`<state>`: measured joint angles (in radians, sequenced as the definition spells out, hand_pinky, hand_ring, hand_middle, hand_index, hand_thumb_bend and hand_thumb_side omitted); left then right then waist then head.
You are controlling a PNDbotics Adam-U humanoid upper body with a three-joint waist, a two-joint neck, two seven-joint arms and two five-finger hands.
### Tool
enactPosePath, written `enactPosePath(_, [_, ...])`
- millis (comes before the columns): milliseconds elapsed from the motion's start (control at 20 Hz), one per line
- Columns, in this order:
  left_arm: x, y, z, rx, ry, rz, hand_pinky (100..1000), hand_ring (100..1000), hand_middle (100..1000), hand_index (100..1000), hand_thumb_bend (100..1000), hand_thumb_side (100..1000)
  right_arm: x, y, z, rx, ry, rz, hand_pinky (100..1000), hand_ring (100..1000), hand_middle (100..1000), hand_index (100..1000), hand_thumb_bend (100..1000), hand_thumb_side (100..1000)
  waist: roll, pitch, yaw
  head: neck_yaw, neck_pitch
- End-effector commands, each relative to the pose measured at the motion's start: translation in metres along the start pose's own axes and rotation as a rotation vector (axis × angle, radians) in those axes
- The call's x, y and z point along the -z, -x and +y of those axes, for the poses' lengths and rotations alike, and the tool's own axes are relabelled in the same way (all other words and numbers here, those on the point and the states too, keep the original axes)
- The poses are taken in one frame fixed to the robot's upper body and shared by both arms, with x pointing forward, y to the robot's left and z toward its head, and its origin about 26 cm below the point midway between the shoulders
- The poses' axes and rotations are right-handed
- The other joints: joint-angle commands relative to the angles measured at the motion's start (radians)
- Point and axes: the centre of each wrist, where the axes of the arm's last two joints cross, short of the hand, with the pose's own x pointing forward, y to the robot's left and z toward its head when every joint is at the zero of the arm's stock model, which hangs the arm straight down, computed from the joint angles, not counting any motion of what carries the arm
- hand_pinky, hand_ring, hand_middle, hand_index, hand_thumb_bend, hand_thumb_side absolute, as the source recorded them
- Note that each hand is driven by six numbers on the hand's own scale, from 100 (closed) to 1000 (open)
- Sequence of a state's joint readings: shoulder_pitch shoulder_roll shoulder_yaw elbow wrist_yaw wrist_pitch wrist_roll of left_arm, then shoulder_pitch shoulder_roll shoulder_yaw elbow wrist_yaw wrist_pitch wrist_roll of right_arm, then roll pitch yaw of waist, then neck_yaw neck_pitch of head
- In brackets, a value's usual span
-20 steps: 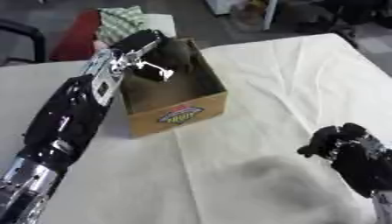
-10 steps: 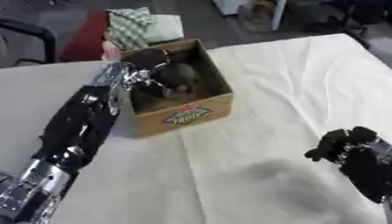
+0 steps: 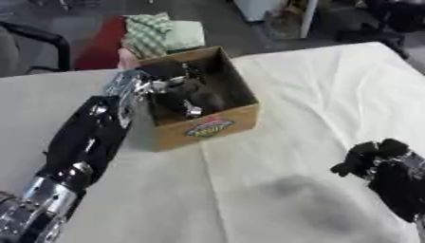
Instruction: Pick up objects on the table and place them in the box.
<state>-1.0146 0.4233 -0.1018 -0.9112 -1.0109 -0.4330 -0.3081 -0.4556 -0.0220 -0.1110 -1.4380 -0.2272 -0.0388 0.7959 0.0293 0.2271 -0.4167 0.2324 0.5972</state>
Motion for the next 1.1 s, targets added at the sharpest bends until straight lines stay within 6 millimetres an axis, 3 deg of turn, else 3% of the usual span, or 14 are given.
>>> enactPosePath(50, [-0.013, 0.003, 0.035, -0.031, -0.150, -0.027, 893, 882, 876, 849, 516, 911, 0.001, -0.007, -0.002, -0.022, 0.002, -0.012, 691, 545, 537, 680, 100, 847, -0.008, -0.027, 0.009, -0.012, 0.006])
enactPosePath(100, [-0.019, 0.003, 0.041, -0.063, -0.198, -0.040, 886, 869, 864, 842, 471, 891, -0.001, -0.007, -0.002, -0.021, 0.006, -0.010, 691, 545, 537, 680, 100, 847, -0.009, -0.030, 0.016, -0.017, 0.008])
enactPosePath(150, [-0.027, 0.003, 0.047, -0.102, -0.248, -0.055, 880, 851, 845, 830, 358, 869, -0.002, -0.006, -0.003, -0.021, 0.011, -0.006, 691, 545, 537, 680, 100, 847, -0.010, -0.033, 0.025, -0.021, 0.011])
enactPosePath(200, [-0.035, 0.003, 0.054, -0.145, -0.298, -0.069, 878, 848, 841, 827, 333, 862, -0.004, -0.006, -0.003, -0.022, 0.016, -0.004, 691, 545, 537, 680, 100, 846, -0.010, -0.036, 0.033, -0.025, 0.013])
enactPosePath(250, [-0.045, 0.002, 0.058, -0.196, -0.349, -0.078, 860, 809, 800, 792, 133, 798, -0.006, -0.006, -0.004, -0.022, 0.022, -0.002, 691, 546, 538, 680, 100, 844, -0.010, -0.039, 0.043, -0.029, 0.016])
enactPosePath(300, [-0.056, 0.002, 0.062, -0.263, -0.408, -0.084, 850, 794, 789, 780, 100, 780, -0.008, -0.006, -0.004, -0.021, 0.029, 0.000, 691, 546, 538, 680, 100, 843, -0.010, -0.043, 0.053, -0.034, 0.020])
enactPosePath(500, [-0.104, -0.007, 0.061, -0.580, -0.635, -0.098, 801, 710, 708, 721, 100, 755, -0.015, -0.006, -0.006, -0.020, 0.055, 0.008, 691, 546, 538, 679, 100, 843, -0.008, -0.055, 0.092, -0.053, 0.029])
enactPosePath(700, [-0.146, -0.027, 0.047, -0.824, -0.783, -0.123, 770, 667, 667, 705, 100, 731, -0.021, -0.008, -0.009, -0.023, 0.075, 0.015, 691, 546, 538, 679, 100, 842, -0.008, -0.060, 0.125, -0.062, 0.039])
enactPosePath(900, [-0.168, -0.046, 0.022, -0.980, -0.824, -0.110, 761, 654, 656, 700, 100, 750, -0.030, -0.008, -0.012, -0.024, 0.108, 0.021, 691, 546, 538, 679, 100, 842, -0.012, -0.068, 0.162, -0.070, 0.055])
enactPosePath(1100, [-0.175, -0.058, -0.008, -1.139, -0.822, -0.042, 753, 635, 637, 690, 100, 810, -0.041, -0.007, -0.015, -0.024, 0.138, 0.032, 691, 546, 539, 679, 100, 840, -0.014, -0.083, 0.200, -0.074, 0.084])
